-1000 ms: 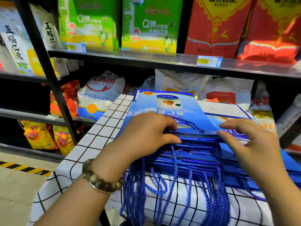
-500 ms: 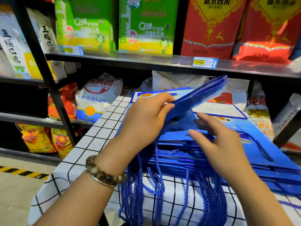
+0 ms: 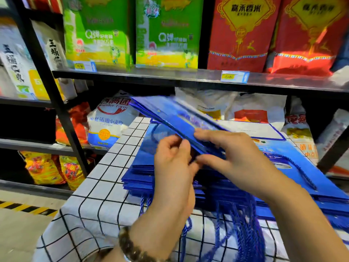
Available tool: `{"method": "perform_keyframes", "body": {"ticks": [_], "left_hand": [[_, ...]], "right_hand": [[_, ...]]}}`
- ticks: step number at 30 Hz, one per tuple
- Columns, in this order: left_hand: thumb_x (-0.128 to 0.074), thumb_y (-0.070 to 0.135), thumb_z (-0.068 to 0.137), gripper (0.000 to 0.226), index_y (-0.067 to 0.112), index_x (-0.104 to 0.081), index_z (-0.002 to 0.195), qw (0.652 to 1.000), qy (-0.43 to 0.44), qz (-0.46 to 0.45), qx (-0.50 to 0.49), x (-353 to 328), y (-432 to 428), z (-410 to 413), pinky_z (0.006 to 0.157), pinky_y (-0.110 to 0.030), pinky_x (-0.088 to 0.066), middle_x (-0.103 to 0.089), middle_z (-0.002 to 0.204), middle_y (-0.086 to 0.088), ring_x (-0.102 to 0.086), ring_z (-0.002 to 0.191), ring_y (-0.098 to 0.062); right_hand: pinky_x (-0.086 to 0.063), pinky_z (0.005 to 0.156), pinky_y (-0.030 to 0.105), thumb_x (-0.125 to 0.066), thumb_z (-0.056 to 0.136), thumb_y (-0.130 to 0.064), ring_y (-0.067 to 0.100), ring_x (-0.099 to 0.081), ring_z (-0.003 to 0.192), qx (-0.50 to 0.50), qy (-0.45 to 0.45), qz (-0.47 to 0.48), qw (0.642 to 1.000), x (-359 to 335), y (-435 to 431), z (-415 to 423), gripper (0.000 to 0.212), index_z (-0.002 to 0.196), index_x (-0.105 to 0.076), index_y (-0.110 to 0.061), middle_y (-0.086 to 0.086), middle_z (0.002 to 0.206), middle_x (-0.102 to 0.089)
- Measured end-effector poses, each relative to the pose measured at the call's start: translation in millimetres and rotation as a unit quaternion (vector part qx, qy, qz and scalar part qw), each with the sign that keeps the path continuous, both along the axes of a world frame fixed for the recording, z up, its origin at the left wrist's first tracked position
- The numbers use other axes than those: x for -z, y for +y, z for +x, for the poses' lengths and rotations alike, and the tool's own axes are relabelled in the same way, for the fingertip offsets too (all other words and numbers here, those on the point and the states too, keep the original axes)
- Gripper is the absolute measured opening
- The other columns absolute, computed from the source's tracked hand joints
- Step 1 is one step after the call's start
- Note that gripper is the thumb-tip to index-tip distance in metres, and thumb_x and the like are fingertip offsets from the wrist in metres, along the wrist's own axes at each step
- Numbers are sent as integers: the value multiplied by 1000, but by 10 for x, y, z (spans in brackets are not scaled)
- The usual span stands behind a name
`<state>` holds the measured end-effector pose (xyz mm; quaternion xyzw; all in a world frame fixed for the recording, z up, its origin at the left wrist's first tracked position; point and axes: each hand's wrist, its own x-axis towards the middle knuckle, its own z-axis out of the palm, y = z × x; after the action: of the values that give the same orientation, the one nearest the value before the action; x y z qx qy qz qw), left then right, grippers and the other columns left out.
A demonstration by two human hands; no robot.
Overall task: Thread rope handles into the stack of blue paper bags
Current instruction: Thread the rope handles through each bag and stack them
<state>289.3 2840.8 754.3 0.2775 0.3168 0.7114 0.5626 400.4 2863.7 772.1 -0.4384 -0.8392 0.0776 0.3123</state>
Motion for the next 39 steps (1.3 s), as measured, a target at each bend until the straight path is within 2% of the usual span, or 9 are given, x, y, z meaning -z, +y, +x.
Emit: {"method": "perform_keyframes", "body": {"ticks": [3,7,9,12,18,25,28,34,39], "left_hand": [[-54,-11,82,23,8,-54,95,995,24,-69,65,156,-176,-69,61,-27,-58,-69,85,-6,-69,74,-14],[-57,8,85,15,20,-65,80,951,272,-16,144,256,-385,-189,58,-25,-51,-73,76,1,-68,66,-8],[-52,24,79,15,30,-65,85,862,486,140,23,239,-385,-263,66,-21,-49,-71,80,11,-65,69,-3],[-44,30,80,27,27,-65,98,634,721,260,-99,211,-138,-309,81,-23,-47,-67,100,10,-60,93,-9],[-8,58,76,74,28,-53,127,500,857,120,16,249,231,-323,95,-37,-42,-56,129,1,-53,118,-22],[-33,52,81,48,28,-72,93,509,844,152,-73,387,226,-334,61,-33,-54,-73,88,3,-70,75,-17],[-34,50,82,46,27,-70,98,548,815,170,-74,370,198,-328,75,-36,-52,-71,96,3,-68,86,-19],[-36,54,79,47,17,-64,77,786,591,182,20,159,77,-275,80,-36,-44,-61,74,3,-55,76,-13],[-51,53,68,26,29,-59,62,753,635,167,43,99,105,-156,83,-38,-43,-60,72,7,-54,77,-8]], "right_hand": [[-39,101,22,-69,80,-22,-2,-51,113,-7,-59,-35,998,46,22,201,36,116,-65,-20,-9,120,-63],[-41,102,31,-63,85,-23,3,-53,118,-8,-133,-68,989,176,53,328,33,118,-63,-27,-15,123,-60],[-41,101,28,-62,86,-21,-4,-51,117,-13,-124,-84,989,216,57,320,31,116,-63,-29,-19,123,-59],[-44,97,25,-67,82,-20,-7,-53,111,-7,-89,-90,992,198,55,321,34,112,-64,-35,-25,118,-60],[-39,86,25,-77,66,-34,2,-49,97,206,19,-76,975,235,-195,640,53,112,-50,-35,-23,105,-50],[-33,43,23,-69,75,-32,11,-49,42,306,2,-122,944,219,-411,762,34,48,-56,-17,2,40,-52],[-37,35,17,-66,79,-22,14,-49,34,210,206,-200,934,-21,-408,618,34,50,-59,-6,12,44,-59],[-45,38,17,-60,83,-9,10,-55,37,92,390,-248,882,-251,-138,229,14,69,-60,-8,4,51,-64],[-47,43,18,-60,82,-5,10,-59,44,32,450,-277,849,-220,3,5,4,80,-61,-8,3,59,-66]]}}
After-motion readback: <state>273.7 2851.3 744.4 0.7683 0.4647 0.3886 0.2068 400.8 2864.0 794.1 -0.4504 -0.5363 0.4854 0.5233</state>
